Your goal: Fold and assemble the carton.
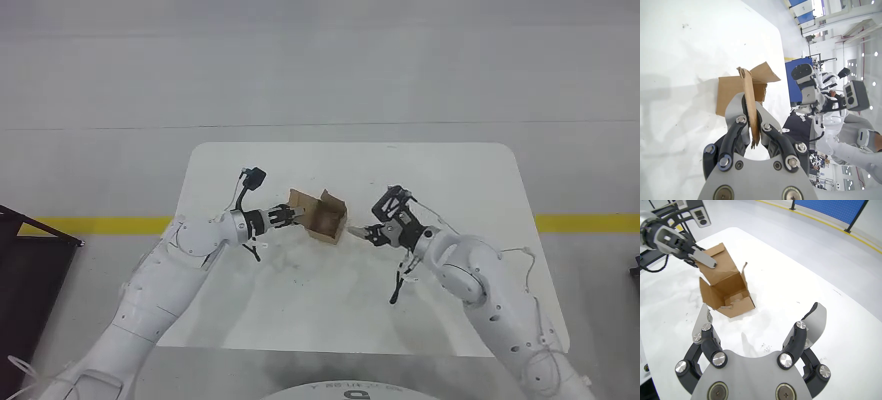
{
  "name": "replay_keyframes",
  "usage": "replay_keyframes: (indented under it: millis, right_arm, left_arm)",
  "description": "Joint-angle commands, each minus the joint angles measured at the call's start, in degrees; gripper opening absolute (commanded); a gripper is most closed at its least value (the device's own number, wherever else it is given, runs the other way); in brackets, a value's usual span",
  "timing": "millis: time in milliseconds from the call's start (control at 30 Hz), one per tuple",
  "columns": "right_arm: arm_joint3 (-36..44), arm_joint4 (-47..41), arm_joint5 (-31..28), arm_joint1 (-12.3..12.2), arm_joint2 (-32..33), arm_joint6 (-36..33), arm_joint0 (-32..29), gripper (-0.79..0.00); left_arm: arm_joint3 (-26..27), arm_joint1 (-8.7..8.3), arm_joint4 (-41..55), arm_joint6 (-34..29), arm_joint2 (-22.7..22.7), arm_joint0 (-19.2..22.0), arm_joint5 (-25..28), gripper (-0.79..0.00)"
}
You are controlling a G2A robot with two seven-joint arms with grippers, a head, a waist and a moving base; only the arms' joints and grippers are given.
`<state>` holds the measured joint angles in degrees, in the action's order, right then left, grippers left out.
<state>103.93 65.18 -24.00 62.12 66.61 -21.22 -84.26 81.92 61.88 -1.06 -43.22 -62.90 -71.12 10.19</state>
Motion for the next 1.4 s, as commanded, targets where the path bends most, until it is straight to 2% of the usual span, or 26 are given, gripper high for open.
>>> replay_keyframes:
  millis: [0, 133, 233, 533, 667, 867, 1067, 1367]
  right_arm:
    - [1.1, 1.2, -1.2, 0.1, -1.3, -0.8, 0.4, 0.000]
    - [-0.2, 3.0, 0.2, 0.8, -5.1, -3.3, 3.8, 0.000]
    - [-3.4, 2.7, 4.0, 1.8, -8.2, -7.0, 7.3, 0.000]
    - [-10.4, 1.5, 6.9, 4.3, -14.6, -9.9, 15.6, 0.000]
    - [-10.7, 0.3, 6.2, 4.6, -14.7, -8.3, 16.3, 0.000]
    - [-7.2, 2.5, 1.8, 3.9, -14.0, -8.3, 13.9, 0.000]
    - [-9.4, 3.4, 4.5, 4.4, -14.8, -10.7, 14.7, 0.000]
    - [-15.6, 1.1, 7.3, 6.1, -17.1, -11.6, 19.2, 0.000]
  left_arm:
    - [0.0, 0.03, 0.2, 0.0, 0.0, 0.0, -0.1, -0.785]
    - [0.0, 0.09, 0.6, 0.2, 0.0, -0.1, -0.2, -0.785]
    - [-0.1, 0.15, 0.9, 0.2, 0.0, -0.1, -0.3, -0.785]
    - [-0.1, 0.26, 2.3, 0.2, -0.1, -0.4, -0.2, -0.785]
    - [-0.2, 0.23, 2.8, 0.3, -0.5, -0.7, -0.5, -0.785]
    - [-0.1, 0.23, 3.1, 0.3, -0.8, -0.8, -0.5, -0.785]
    - [-0.1, 0.28, 3.2, -0.1, -0.7, -0.7, -0.6, -0.785]
    - [0.3, 0.29, 3.3, -0.2, -0.8, -1.1, -0.5, -0.785]
